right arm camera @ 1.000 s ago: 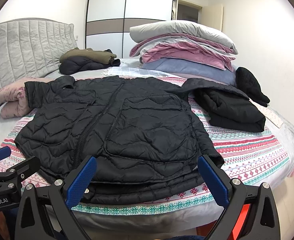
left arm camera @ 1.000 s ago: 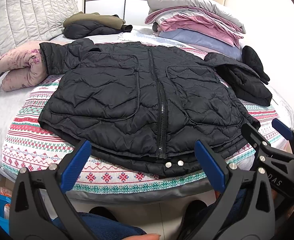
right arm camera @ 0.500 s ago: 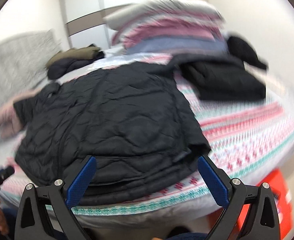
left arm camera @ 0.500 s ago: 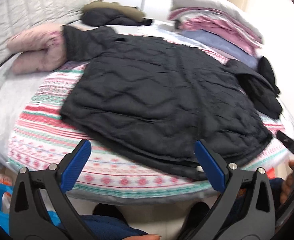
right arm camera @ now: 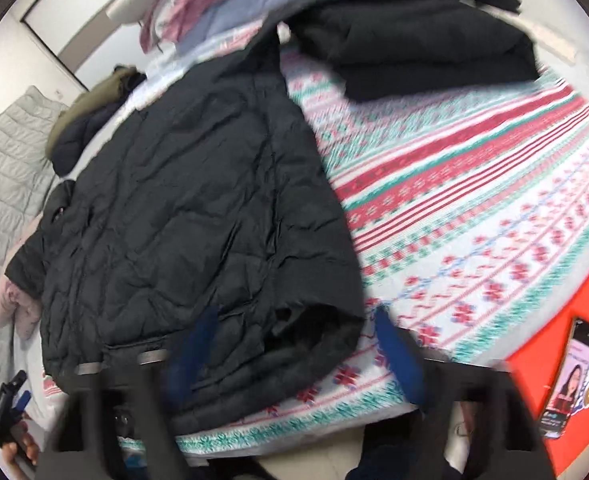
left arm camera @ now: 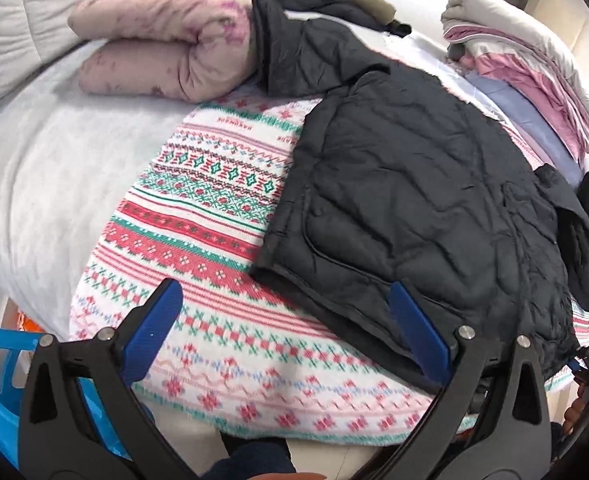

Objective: Fold large clothes

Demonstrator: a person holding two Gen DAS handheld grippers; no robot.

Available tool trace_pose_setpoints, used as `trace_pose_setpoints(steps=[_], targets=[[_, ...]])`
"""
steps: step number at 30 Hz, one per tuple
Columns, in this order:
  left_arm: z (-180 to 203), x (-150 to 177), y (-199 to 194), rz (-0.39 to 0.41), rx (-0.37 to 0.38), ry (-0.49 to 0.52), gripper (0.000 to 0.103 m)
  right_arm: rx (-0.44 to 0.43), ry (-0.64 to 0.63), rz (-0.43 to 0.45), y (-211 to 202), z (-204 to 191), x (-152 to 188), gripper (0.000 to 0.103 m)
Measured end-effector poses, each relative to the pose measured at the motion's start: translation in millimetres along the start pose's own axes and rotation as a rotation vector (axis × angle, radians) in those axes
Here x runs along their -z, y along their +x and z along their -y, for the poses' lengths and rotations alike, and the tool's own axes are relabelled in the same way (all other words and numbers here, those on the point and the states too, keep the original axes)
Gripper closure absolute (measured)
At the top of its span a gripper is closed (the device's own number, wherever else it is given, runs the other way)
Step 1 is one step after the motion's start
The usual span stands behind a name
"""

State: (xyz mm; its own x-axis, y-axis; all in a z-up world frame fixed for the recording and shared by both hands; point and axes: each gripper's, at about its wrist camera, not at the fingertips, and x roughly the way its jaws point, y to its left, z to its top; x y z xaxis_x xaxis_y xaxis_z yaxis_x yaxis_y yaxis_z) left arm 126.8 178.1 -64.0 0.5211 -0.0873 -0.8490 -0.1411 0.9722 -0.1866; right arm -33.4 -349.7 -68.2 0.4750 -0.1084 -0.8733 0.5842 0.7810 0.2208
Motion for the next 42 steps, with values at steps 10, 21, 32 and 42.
trace_pose_setpoints(steps=[10,21,32,42], targets=[[16.3,-5.8,65.9,-0.146,0.101,-0.026,0.062,0.082,0.019,0.144,-3.3,0.8,-18.3,0.098],[66.0,-20.9,78.0,-0.111,0.018,0.044,0.092,0.060,0.061,0.153,9.9,0.4,-42.0,0.098],[21.6,-3.3,32.2,-0.083,0.130,-0.042,0.070,-0.088,-0.062,0.120,-3.4,0.0,-11.9,0.084],[9.9,-1.1,54.8,-0.140,0.206,-0.116,0.048,-0.052,0.124,0.169,-0.6,38.4,-38.0,0.053]])
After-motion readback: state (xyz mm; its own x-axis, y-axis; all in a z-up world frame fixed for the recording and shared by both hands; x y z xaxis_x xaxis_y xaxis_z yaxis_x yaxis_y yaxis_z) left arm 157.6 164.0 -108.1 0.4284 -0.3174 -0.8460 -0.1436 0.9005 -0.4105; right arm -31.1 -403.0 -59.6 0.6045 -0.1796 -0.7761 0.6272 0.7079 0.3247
